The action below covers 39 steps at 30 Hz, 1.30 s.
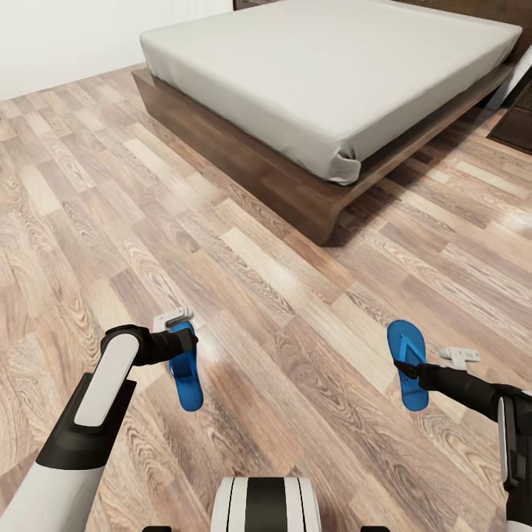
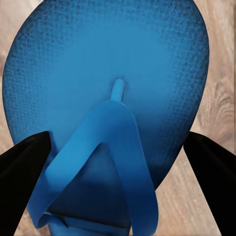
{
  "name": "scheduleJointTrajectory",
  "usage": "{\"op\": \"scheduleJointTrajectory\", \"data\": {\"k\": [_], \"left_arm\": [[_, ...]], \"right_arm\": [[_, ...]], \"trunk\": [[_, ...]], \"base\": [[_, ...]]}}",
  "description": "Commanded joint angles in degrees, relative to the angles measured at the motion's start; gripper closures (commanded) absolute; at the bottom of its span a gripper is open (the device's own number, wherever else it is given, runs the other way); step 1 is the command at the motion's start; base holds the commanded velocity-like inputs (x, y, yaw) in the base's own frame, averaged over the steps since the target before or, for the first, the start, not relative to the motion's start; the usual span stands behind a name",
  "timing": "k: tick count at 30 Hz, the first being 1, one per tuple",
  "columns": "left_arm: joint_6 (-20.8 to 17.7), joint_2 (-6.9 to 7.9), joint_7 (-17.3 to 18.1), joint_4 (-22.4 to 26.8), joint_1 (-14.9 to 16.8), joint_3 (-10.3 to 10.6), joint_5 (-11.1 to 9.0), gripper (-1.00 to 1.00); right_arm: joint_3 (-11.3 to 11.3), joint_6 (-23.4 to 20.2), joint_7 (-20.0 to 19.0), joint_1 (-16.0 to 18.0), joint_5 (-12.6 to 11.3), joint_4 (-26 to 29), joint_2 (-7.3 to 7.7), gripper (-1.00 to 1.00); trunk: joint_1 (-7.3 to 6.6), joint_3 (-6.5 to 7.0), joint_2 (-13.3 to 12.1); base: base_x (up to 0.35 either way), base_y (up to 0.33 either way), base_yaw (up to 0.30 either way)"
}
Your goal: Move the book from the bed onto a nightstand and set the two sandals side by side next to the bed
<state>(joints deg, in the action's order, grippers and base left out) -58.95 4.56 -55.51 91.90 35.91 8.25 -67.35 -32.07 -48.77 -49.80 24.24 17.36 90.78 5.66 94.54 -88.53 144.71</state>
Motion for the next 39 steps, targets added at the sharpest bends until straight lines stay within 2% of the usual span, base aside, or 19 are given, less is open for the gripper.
{"op": "scheduleJointTrajectory", "data": {"k": [1,39], "left_arm": [[-0.11,0.02,-0.59,0.04,0.04,0.09,-0.5,1.0],[0.03,-0.02,-0.02,-0.29,-0.43,-0.02,-0.51,1.0]], "right_arm": [[-0.08,-0.28,-0.53,0.04,0.49,0.07,-0.01,1.0],[-0.04,-0.49,-0.74,0.02,0.4,0.15,0.09,1.0]], "trunk": [[-0.01,0.06,0.02],[-0.01,3.67,0.02]], "base": [[0.0,0.0,0.0],[0.0,0.0,0.0]]}}
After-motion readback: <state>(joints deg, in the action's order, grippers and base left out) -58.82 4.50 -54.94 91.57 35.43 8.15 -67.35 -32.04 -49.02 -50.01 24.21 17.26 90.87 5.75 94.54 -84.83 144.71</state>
